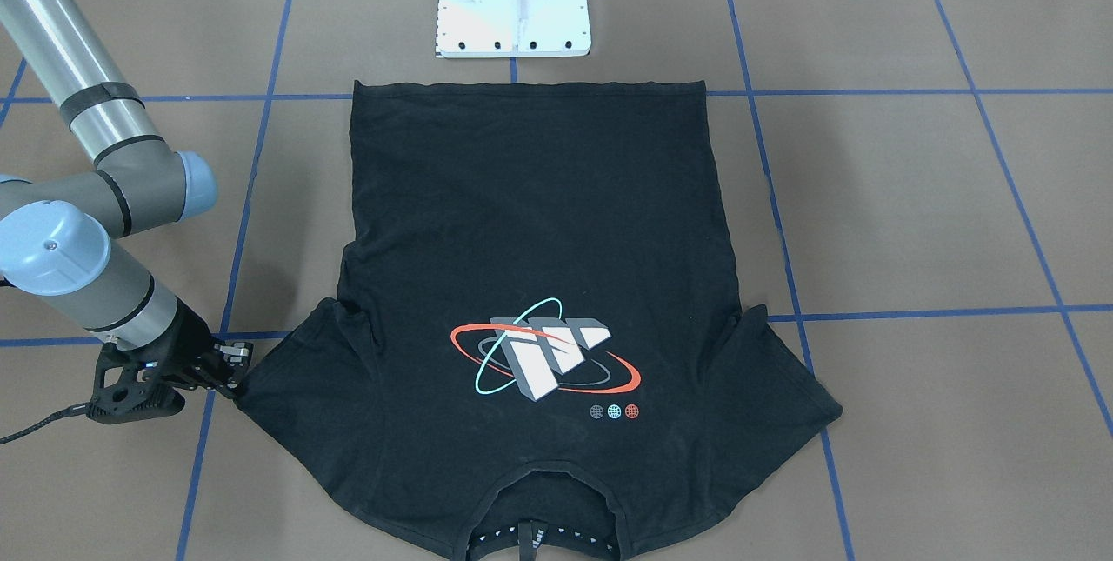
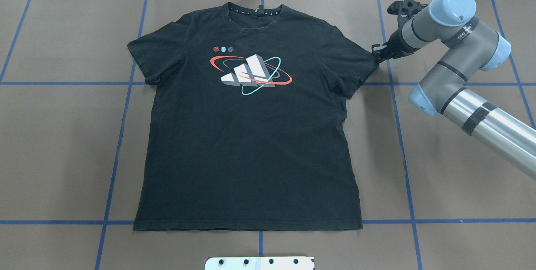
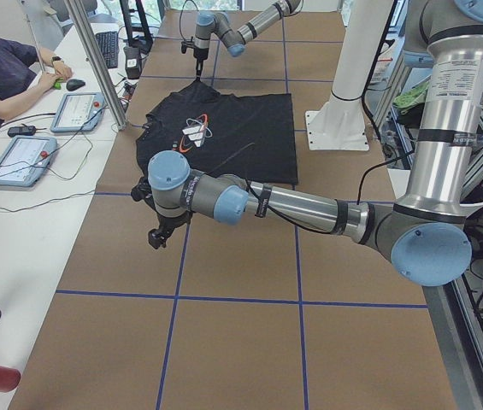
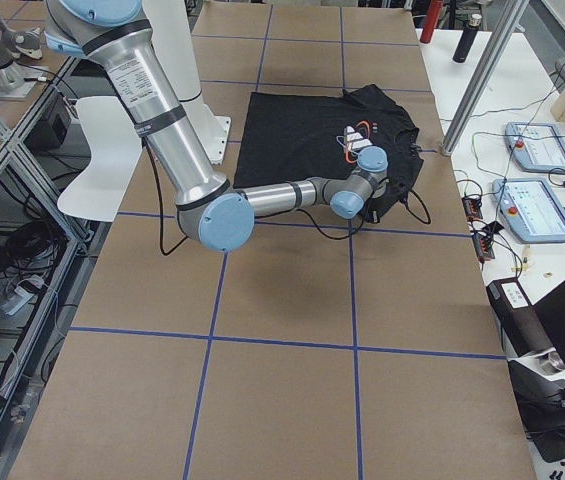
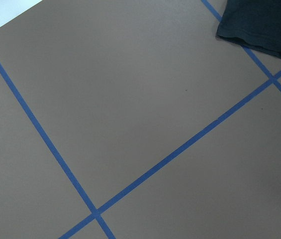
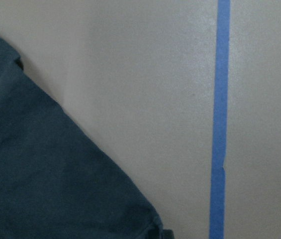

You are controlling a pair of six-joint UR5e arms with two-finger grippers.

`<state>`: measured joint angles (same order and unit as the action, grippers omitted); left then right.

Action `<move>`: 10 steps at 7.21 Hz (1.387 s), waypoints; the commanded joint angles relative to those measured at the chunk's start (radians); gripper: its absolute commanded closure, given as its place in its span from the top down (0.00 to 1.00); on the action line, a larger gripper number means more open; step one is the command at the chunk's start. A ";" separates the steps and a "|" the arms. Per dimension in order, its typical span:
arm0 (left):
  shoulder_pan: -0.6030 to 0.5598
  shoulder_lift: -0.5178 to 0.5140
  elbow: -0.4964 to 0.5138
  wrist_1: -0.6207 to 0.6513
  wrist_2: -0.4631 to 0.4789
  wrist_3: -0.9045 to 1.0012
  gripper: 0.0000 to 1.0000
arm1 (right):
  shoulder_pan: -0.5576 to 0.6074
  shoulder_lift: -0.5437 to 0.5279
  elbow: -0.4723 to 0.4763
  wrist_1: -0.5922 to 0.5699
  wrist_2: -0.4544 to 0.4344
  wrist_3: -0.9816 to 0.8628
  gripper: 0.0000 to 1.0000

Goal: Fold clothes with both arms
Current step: 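Fold the grasped sleeve with the right gripper inward over the shirt body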

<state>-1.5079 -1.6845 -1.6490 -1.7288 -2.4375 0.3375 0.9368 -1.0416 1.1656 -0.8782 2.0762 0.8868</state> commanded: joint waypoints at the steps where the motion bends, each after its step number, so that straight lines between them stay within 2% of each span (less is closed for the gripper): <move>1: 0.000 0.002 0.002 0.000 0.000 0.000 1.00 | 0.008 0.000 0.035 -0.011 0.005 0.017 0.00; 2: 0.000 0.002 0.000 0.000 0.000 0.002 1.00 | 0.010 0.043 0.034 -0.049 0.005 0.038 0.00; 4: 0.000 0.002 0.000 0.000 0.000 0.000 1.00 | -0.012 0.203 0.037 -0.316 -0.004 0.049 0.00; 5: 0.000 0.002 0.000 -0.002 0.000 0.002 1.00 | -0.027 0.254 0.031 -0.358 -0.007 0.081 0.00; 7: 0.000 0.002 0.000 0.000 -0.002 0.002 1.00 | -0.062 0.328 0.011 -0.381 -0.062 0.182 0.00; 10: 0.000 0.002 0.000 -0.002 0.000 0.002 1.00 | -0.122 0.454 -0.116 -0.380 -0.149 0.271 0.00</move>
<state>-1.5079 -1.6828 -1.6491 -1.7292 -2.4377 0.3390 0.8400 -0.6434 1.1100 -1.2585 1.9725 1.1234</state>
